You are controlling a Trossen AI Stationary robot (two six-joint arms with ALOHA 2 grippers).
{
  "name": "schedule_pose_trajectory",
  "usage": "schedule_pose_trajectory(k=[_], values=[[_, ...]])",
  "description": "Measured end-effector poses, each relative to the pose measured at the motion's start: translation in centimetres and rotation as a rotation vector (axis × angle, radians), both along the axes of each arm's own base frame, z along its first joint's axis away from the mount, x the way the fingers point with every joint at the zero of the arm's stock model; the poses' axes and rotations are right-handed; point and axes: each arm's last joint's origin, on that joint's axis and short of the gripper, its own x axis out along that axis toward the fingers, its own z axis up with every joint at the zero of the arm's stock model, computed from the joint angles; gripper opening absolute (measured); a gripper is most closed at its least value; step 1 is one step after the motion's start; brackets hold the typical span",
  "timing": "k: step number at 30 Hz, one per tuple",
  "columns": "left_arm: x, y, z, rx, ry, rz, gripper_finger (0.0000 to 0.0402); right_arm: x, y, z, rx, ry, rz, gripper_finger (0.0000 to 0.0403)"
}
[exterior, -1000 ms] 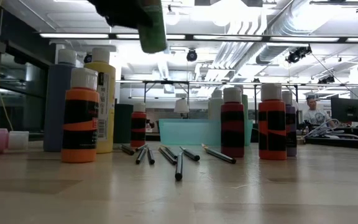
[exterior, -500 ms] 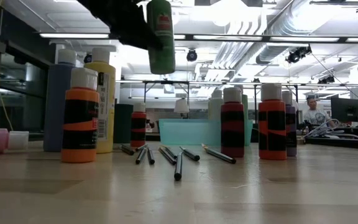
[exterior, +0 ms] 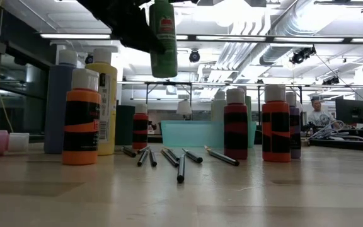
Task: Pick & Place Paint Supplies
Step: Put the large green paint bottle into the green bin
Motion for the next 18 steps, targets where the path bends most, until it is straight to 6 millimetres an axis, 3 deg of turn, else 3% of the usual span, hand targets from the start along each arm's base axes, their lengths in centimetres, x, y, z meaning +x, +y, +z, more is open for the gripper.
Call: schedule_pose_trajectory(k=[13, 18], values=[[-0.01, 0.0, -0.01, 0.0, 0.001, 0.0, 0.0159, 0.62, -0.68, -0.31, 0.003, -0.019, -0.01, 0.0232], [-0.01, 0.0, -0.02, 0.0, 0.001, 0.0, 0.0159, 0.58, -0.63, -0.4, 0.004, -0.01, -0.007, 0.019]])
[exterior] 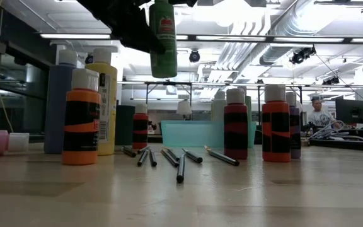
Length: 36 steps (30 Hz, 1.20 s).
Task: Pick & Place Paint Supplies
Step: Put the large green paint bottle into the green bin
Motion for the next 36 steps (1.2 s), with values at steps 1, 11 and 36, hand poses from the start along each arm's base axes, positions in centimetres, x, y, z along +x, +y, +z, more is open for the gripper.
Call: schedule_pose_trajectory(k=[1, 11, 36], values=[[0.0, 0.0, 0.0, 0.0, 0.001, 0.0, 0.0159, 0.0, 0.0, 0.0, 0.0, 0.0, 0.0, 0.0177], [0.0, 0.0, 0.0, 0.0, 0.0, 0.001, 0.0164, 0.0, -0.1, 0.0, 0.038, -0.003, -0.002, 0.0114], [-2.4, 0.4, 1.2, -0.005, 0.021, 0.102, 0.0254, -1.8, -1.9, 0.1, -0.027, 0.08, -0.387, 0.0114]])
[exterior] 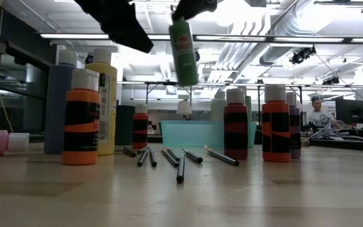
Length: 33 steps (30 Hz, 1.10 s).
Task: Pick & Place Paint Supplies
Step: Put the large green paint bottle into the green bin
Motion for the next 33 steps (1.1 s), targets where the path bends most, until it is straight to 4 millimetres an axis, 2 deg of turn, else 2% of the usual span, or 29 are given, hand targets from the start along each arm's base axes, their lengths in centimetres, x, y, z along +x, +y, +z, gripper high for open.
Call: schedule_pose_trajectory(k=[11, 20, 25, 29, 33], values=[[-1.4, 0.3, -2.7, -0.006, 0.023, 0.08, 0.0255, -0.7, -3.9, -0.1, -0.002, -0.007, -0.182, 0.0114], [-2.3, 0.4, -2.1, 0.005, 0.007, 0.093, 0.0255, -1.2, -7.0, -5.5, 0.048, -0.036, -0.316, 0.0114], [-2.2, 0.4, -2.1, -0.004, 0.007, 0.099, 0.0255, -2.6, -7.8, -6.8, 0.048, -0.147, -0.383, 0.0114], [-2.2, 0.4, -2.1, -0.005, 0.004, 0.1, 0.0255, -4.1, -8.2, -8.0, 0.025, -0.173, -0.463, 0.0114], [-2.1, 0.3, -2.0, -0.007, -0.009, 0.1, 0.0255, -4.6, -8.2, -8.9, 0.002, -0.189, -0.512, 0.0114]])
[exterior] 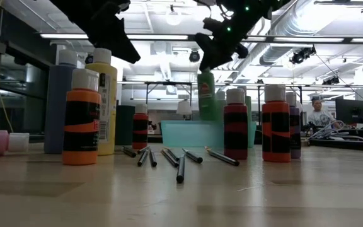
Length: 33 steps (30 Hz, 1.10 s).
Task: Pick & Place Paint Supplies
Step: Put the large green paint bottle into the green bin
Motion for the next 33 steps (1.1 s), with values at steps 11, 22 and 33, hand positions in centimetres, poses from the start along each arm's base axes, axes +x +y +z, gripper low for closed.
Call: schedule_pose_trajectory(k=[11, 22, 33], values=[[0.0, 0.0, 0.0, -0.018, -0.009, -0.002, 0.0255, -0.8, 0.2, -3.5, 0.05, -0.024, -0.112, 0.0114], [0.0, 0.0, 0.0, -0.02, -0.01, -0.001, 0.0255, -1.6, 0.4, -6.1, 0.097, -0.078, -0.18, 0.0114], [0.1, -0.1, 0.0, -0.032, -0.01, -0.005, 0.0255, -1.6, 1.8, -6.4, 0.086, -0.055, -0.214, 0.0114]])
